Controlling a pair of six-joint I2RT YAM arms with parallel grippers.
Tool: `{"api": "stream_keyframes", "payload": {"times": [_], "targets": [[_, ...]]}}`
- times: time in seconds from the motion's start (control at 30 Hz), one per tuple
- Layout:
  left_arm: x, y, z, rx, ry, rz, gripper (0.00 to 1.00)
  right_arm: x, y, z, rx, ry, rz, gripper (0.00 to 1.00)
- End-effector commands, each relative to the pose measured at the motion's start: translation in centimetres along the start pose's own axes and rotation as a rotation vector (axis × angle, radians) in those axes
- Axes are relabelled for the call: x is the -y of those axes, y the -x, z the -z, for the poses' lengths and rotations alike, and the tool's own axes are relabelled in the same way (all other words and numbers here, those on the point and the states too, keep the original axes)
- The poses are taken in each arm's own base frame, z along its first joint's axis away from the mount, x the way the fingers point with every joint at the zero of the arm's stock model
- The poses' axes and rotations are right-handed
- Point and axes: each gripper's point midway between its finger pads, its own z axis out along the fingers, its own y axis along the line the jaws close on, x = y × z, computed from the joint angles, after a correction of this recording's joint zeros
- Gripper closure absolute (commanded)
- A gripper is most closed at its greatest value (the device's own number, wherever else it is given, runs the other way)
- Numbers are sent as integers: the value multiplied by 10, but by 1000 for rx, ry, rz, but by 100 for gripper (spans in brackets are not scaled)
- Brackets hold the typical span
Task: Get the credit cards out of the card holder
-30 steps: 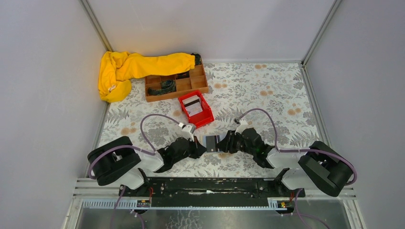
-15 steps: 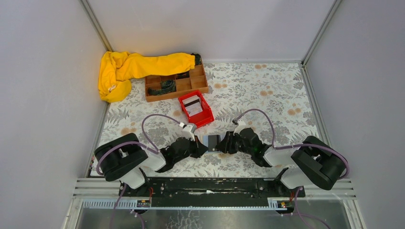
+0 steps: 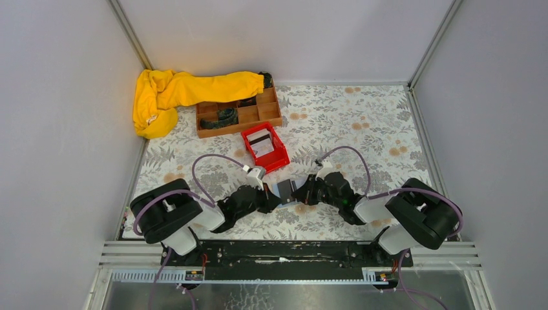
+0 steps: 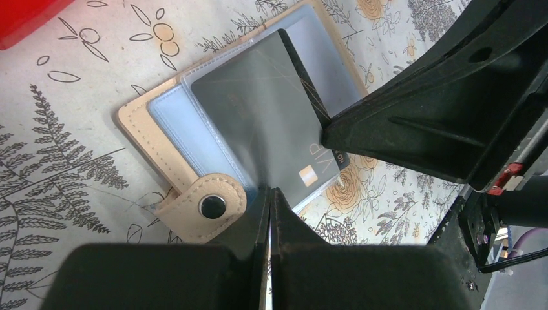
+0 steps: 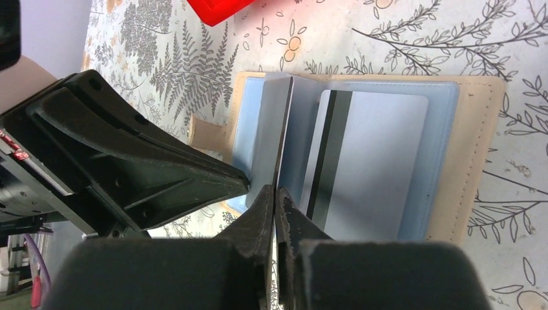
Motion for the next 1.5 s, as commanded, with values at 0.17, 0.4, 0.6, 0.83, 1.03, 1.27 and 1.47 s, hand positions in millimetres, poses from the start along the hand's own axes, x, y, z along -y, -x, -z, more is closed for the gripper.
{"api": "stream_keyframes", "payload": {"times": [0.17,0.4,0.6,0.83,1.03,1.27,1.47], "targets": [[-10,-8,-2,-28,27,-11,100,-20,14,7,40,69,44,100],[-9,-10,-3,-39,16,-6,100,-11,21,14,56,26,68,100],[-5,-5,-1,-27,7,1,100,-2,36,27,98,-2,76,100],[19,24,5,22,-22,-16,80,-21,57,48,138,52,126,100],[76,73,26,105,-175,-66,35,-58,68,66,138,188,219,100],[99,124,48,205,-182,-212,17,-103,70,85,115,405,312,100],[118,122,61,173,-291,-321,23,-130,59,101,48,562,377,100]]}}
